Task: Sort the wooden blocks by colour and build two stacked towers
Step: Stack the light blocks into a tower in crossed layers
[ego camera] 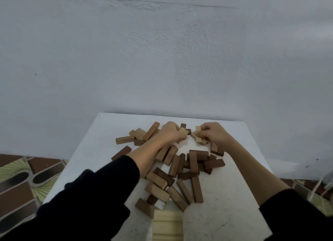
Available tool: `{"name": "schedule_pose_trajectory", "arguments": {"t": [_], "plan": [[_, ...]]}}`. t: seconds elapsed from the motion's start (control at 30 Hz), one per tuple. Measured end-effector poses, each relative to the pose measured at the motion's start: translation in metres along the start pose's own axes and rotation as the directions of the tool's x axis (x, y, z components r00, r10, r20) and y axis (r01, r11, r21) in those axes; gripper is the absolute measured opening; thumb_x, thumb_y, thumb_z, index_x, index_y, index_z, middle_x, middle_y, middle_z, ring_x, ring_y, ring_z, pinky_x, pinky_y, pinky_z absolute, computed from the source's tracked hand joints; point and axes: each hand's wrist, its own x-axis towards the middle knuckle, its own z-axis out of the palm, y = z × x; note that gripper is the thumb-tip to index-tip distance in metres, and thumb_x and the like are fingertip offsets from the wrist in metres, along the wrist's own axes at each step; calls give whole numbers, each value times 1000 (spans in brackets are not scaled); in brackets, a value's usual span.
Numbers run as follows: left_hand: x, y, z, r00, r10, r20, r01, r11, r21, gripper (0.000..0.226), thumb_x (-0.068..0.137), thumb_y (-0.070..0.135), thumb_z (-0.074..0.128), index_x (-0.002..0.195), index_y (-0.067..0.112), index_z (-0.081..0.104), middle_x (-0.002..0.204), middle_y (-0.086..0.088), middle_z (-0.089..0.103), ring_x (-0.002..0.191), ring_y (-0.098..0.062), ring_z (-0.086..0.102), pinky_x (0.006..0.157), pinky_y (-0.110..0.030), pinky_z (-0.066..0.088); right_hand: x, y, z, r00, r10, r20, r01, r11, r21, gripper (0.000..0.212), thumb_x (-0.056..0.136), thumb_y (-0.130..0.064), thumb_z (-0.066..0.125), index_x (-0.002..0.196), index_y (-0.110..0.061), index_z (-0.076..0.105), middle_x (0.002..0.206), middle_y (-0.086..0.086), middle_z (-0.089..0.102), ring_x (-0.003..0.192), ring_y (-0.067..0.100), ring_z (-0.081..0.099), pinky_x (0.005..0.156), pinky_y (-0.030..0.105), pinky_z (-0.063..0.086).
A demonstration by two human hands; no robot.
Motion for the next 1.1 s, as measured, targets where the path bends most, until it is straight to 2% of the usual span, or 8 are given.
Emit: {"name": "schedule_pose_trajectory", "arguments": {"t": [0.13,0.3,0.5,0.63,0.77,0.83,0.93,1.1], "plan": [[-22,6,-20,997,76,-25,-78,989,-126,14,73,13,74,81,11,63,72,0,58,66,-16,53,61,-27,45,-11,-23,4,998,31,62,-38,992,117,29,83,-16,69,61,-8,53,59,9,47,53,17,40,53,28,33],[-58,4,-39,983,149,-103,-166,969,-185,21,72,12,75,92,8,68,81,-5,64,75,-18,60,80,-43,54,-37,-63,23,996,28,90,-51,964,263,9,87,-4,63,80,3,63,62,7,55,49,10,47,46,16,40],[-116,-9,-62,968,168,-187,-211,947,-242,30,65,19,76,93,13,69,80,-3,67,72,-18,62,69,-34,51,-71,-103,52,999,26,38,-29,996,84,15,82,-4,66,70,-2,57,64,15,54,50,18,46,47,21,39],[-158,-32,-74,964,143,-224,-211,924,-318,23,72,4,74,93,13,68,82,-8,68,75,-19,64,78,-33,57,-106,-123,90,1000,-2,9,3,997,-74,22,82,-3,60,63,-7,48,54,8,46,39,12,38,36,16,30],[-208,-63,-76,949,163,-271,-252,907,-337,31,75,-2,72,94,22,68,79,2,66,70,-10,61,69,-22,55,-141,-128,140,995,-100,-13,94,965,-246,21,81,-1,52,64,-9,42,57,3,40,48,13,36,38,17,26],[-231,-83,-75,948,133,-289,-229,916,-330,37,73,-3,72,102,20,67,81,-1,66,68,-9,60,68,-25,55,-162,-123,167,988,-154,5,151,962,-229,18,84,2,50,73,-11,43,65,1,41,54,11,42,36,11,28],[-251,-113,-71,948,60,-311,-159,939,-305,33,73,2,71,102,15,67,79,-4,68,65,-12,64,73,-28,56,-188,-106,203,977,-210,-49,195,958,-211,21,91,-3,50,111,-4,42,95,7,48,83,20,49,61,18,37],[-261,-166,-62,933,-72,-353,12,986,-168,28,74,15,77,98,16,64,76,0,70,69,-12,65,74,-27,53,-188,-68,250,991,-137,-10,134,980,-149,19,92,-2,50,105,-10,40,97,1,48,74,8,46,48,13,37]]}}
